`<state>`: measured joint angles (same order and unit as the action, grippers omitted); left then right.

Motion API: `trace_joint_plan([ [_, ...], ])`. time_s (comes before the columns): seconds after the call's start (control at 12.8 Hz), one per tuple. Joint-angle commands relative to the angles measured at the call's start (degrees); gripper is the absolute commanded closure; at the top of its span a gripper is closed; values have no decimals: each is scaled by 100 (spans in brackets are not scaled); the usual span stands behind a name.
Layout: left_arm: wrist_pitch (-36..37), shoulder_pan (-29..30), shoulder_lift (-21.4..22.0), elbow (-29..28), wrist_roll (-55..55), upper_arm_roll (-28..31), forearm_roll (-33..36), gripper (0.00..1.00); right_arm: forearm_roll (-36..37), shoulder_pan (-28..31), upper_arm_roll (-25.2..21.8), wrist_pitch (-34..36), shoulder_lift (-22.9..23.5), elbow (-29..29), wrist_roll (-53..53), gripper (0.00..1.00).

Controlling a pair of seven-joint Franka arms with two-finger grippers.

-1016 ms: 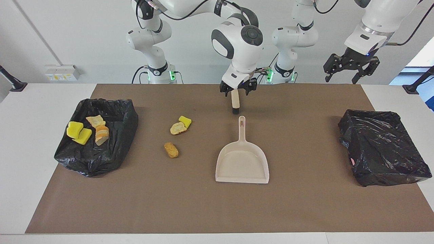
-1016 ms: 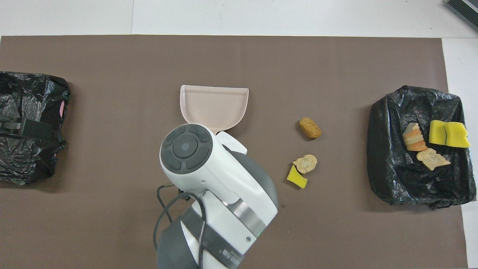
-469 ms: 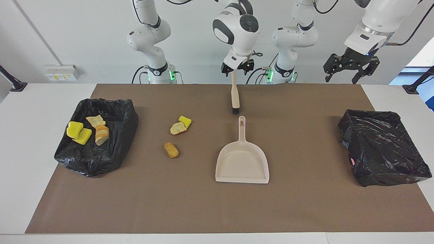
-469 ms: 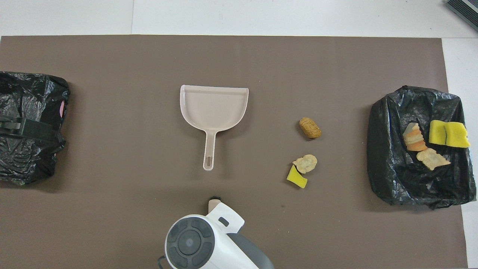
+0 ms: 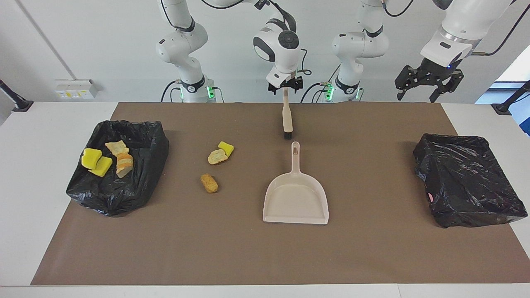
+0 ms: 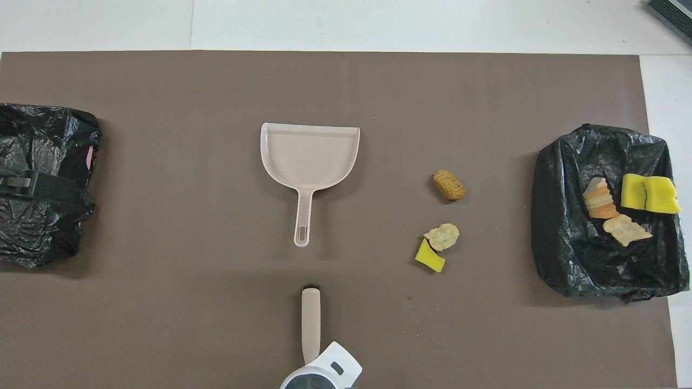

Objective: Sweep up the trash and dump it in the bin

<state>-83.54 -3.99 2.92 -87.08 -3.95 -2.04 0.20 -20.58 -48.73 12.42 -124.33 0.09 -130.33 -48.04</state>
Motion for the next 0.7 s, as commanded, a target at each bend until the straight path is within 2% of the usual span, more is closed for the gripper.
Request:
trace_joint_plan([
  [0.0,4,-5,130,-125,-18,-42,-55,0,-210,-119,-21,-390,-132,-370,-109,0],
  [0.16,5,-49,139,-133,-1,-68,-64,0,-218,-119,-21,-434,-132,-405,-82,0],
  [0.31,-57,3,156,-186,226,-418,-64,0,-219,-128,-21,-574,-53,-414,-126,0],
  [0.39,-66,4,165,-238,384,-524,-64,0,-219,-128,-21,-583,-52,-414,-118,25],
  [0.47,-231,4,148,-274,534,-673,-64,0,-219,-128,-21,-583,-44,-414,-91,54],
  [0.55,-476,4,139,-405,657,-779,-64,0,-219,-128,-21,-575,-52,-414,-91,87],
  [0.63,-653,4,113,-545,780,-911,-64,0,-236,-119,-30,-583,-35,-414,-169,100],
])
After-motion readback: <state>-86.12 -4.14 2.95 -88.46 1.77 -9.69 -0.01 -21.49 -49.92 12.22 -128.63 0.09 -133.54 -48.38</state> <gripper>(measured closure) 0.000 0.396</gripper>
